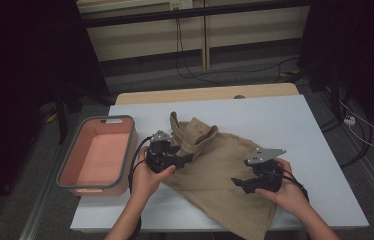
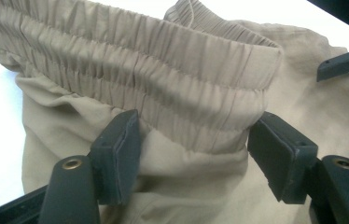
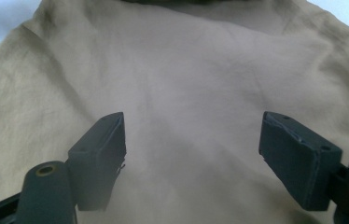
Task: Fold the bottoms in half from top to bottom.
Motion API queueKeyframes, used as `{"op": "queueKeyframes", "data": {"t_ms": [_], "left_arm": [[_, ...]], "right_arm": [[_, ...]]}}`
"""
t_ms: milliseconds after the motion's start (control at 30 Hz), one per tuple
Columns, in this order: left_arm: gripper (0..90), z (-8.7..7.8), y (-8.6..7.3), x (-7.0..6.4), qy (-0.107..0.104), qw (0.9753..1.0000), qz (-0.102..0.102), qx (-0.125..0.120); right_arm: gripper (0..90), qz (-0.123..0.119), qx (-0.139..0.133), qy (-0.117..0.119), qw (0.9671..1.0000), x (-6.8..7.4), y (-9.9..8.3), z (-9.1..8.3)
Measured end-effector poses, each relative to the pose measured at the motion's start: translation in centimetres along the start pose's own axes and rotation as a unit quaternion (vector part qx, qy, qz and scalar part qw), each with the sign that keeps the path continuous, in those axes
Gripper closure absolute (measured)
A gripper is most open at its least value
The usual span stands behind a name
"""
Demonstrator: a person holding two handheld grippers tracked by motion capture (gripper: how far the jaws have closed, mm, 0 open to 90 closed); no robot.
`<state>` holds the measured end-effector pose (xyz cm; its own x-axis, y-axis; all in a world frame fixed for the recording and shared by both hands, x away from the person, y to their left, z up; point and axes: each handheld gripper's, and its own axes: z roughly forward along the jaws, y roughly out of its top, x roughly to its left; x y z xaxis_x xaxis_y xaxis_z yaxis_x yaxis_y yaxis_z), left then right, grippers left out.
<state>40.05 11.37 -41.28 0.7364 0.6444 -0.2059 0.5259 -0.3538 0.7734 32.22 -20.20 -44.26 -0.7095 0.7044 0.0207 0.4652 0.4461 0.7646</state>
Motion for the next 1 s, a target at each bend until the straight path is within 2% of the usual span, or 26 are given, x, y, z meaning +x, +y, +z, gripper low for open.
{"op": "queueKeyframes", "data": {"t_ms": [267,367,467,567,700,800,967,1000], "left_arm": [[29.4,-0.3,-0.1,0.1,-0.008,0.9999,-0.007,0.0],[23.7,-0.4,0.0,0.3,-0.011,0.9999,-0.011,-0.004],[17.8,-0.5,0.0,0.5,-0.012,0.9999,-0.008,-0.001],[12.8,-0.6,-0.1,0.6,-0.019,0.9998,0.007,-0.001],[10.4,-0.7,-0.1,0.9,-0.025,0.9996,-0.007,-0.005],[9.0,-0.9,-0.1,1.1,-0.017,0.9998,-0.011,-0.002],[9.1,-1.2,-0.1,1.2,-0.012,0.9998,-0.014,-0.004],[9.1,-1.2,-0.1,1.3,-0.01,0.9999,-0.012,-0.007]], "right_arm": [[23.3,-0.002,-0.004,0.001,1.0,0.1,0.5,0.1],[23.3,-0.001,-0.005,-0.001,1.0,0.0,0.6,0.1],[23.4,0.001,-0.007,-0.001,1.0,-0.1,0.8,0.1],[24.2,0.004,-0.01,-0.003,0.9999,-0.2,1.2,0.1],[27.1,0.003,-0.017,0.004,0.9998,-0.2,2.0,0.2],[28.9,-0.001,-0.019,0.005,0.9998,0.1,2.7,0.3],[43.1,-0.008,-0.012,0.008,0.9999,0.3,3.9,0.8],[49.5,-0.01,-0.01,0.009,0.9999,0.4,4.1,0.8]]}}
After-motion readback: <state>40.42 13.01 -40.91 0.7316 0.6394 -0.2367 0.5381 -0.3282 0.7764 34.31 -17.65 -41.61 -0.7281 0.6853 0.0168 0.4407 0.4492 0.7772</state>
